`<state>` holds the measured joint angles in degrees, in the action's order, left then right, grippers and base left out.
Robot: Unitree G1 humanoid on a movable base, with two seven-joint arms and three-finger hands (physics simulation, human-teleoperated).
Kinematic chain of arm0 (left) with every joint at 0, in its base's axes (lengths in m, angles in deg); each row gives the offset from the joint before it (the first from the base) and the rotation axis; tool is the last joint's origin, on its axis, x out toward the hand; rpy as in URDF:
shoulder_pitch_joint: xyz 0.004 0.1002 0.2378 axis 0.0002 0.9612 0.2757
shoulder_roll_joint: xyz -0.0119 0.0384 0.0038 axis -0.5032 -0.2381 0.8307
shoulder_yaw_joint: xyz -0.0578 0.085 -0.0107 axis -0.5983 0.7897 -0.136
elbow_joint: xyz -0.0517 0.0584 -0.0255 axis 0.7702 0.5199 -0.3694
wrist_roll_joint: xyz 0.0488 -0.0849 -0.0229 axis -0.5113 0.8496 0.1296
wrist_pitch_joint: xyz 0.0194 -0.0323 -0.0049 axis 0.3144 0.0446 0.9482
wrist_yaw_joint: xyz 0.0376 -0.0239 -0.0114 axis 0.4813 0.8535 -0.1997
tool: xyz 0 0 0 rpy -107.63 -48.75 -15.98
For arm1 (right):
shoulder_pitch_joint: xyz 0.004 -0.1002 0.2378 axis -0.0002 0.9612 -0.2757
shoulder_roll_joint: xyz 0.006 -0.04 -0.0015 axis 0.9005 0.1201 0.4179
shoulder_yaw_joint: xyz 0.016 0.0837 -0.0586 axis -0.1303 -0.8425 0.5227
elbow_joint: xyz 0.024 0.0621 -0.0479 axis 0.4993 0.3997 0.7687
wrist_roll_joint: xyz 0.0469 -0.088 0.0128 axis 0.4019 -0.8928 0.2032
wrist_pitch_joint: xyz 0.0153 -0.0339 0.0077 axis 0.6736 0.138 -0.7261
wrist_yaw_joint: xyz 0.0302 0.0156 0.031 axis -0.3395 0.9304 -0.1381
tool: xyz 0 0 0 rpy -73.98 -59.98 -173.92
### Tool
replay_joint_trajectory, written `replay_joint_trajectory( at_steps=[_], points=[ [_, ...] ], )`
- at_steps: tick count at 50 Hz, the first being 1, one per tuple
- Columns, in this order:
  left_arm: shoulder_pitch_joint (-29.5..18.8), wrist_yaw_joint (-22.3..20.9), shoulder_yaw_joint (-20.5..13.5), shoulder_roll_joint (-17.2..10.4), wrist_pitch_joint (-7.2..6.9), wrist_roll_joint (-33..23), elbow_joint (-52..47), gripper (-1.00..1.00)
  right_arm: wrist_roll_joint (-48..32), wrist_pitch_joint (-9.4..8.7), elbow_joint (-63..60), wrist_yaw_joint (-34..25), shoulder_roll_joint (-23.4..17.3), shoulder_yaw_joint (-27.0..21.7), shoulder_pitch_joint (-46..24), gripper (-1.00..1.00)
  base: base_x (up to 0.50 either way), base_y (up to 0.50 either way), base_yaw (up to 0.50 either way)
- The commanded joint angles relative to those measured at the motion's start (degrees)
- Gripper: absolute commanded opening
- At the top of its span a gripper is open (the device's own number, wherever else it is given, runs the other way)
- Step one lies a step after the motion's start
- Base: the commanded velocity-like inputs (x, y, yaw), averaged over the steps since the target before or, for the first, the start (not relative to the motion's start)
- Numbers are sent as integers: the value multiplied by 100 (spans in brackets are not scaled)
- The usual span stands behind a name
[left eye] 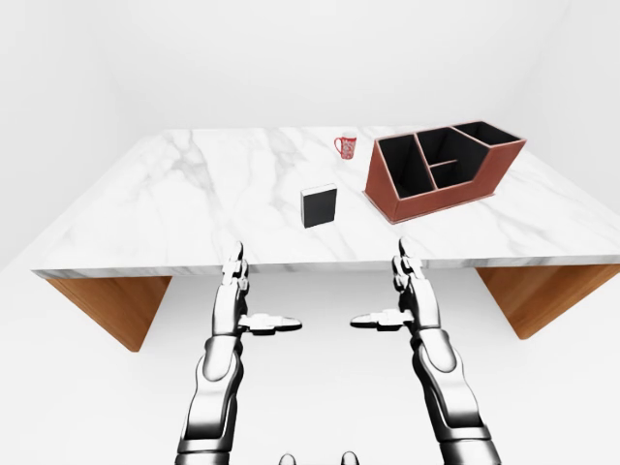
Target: Pick up the book and place it in the left compartment of the caddy.
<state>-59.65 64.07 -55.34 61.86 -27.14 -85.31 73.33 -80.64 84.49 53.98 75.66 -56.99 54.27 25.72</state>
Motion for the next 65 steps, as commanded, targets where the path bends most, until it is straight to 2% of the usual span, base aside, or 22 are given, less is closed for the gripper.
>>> replay_joint_trajectory(
  at_steps=[1,3,4,8,18,20,22,24,25,26,27,28,31,35,37,41,44,53,56,58,60,65],
  points=[
    [25,-74,9,-39,-31,-195,-30,100,-226,71,132,8,-87,-101,-45,100,0,0,0],
    [-13,-115,-18,-33,24,-136,68,100,-384,-33,90,94,-86,-76,-20,100,0,0,0],
    [-52,-260,-57,-18,17,85,137,100,-345,6,131,70,-74,-84,-38,100,0,0,0],
    [52,-241,-3,-10,-84,50,-90,100,-347,-1,95,74,-88,-123,-35,100,0,0,0],
    [17,-258,-5,-8,-11,60,25,100,-253,-105,-268,165,-115,-292,80,100,0,0,0],
    [34,-273,0,-12,-23,78,2,100,-232,-177,-431,191,-111,-322,133,100,0,0,0],
    [5,-270,-18,-22,31,78,79,100,-190,-189,-517,195,-127,-381,162,100,0,0,0],
    [22,-278,-7,-15,-9,93,32,100,-164,-220,-612,193,-140,-426,194,100,0,0,0],
    [-19,-262,-3,-25,72,44,141,100,-328,-265,-833,230,-168,-393,254,100,0,0,0],
    [-22,-262,-4,-25,78,41,149,100,-344,-269,-848,225,-162,-397,257,100,0,0,0],
    [-15,-252,21,-23,77,-5,139,100,-367,-443,-1126,226,-133,-384,328,100,0,0,0],
    [9,-241,37,-16,49,-27,86,100,-370,-499,-1214,214,-117,-378,357,100,0,0,0],
    [8,-246,40,-19,47,-55,77,100,-356,-408,-1094,248,-122,-470,319,100,0,0,0],
    [25,-257,27,-18,19,-38,35,100,-189,-507,-1348,246,-122,-615,372,100,0,0,0],
    [41,-176,30,-17,13,-121,-10,100,-102,-509,-1519,233,-106,-648,397,100,0,0,0],
    [-17,-196,20,-27,124,-133,141,100,-88,-509,-1830,250,-132,-739,449,100,0,0,0],
    [8,-193,30,-22,82,-145,77,100,84,-509,-1974,180,-164,-946,500,100,0,0,0],
    [51,-189,33,-17,91,-161,53,100,6,-509,-2239,217,-172,-1156,566,100,0,0,0],
    [4,-209,25,-26,158,-153,182,100,253,-509,-2434,138,-181,-1462,641,100,0,0,0],
    [30,-207,38,-20,105,-163,107,100,294,-509,-2517,73,-190,-1565,673,100,0,0,0],
    [8,-208,31,-24,155,-165,179,100,344,-509,-2652,42,-192,-1709,701,100,0,0,0],
    [16,-215,32,-21,155,-162,176,100,557,-509,-2927,-87,-183,-2144,794,100,0,0,0]
  ],
)
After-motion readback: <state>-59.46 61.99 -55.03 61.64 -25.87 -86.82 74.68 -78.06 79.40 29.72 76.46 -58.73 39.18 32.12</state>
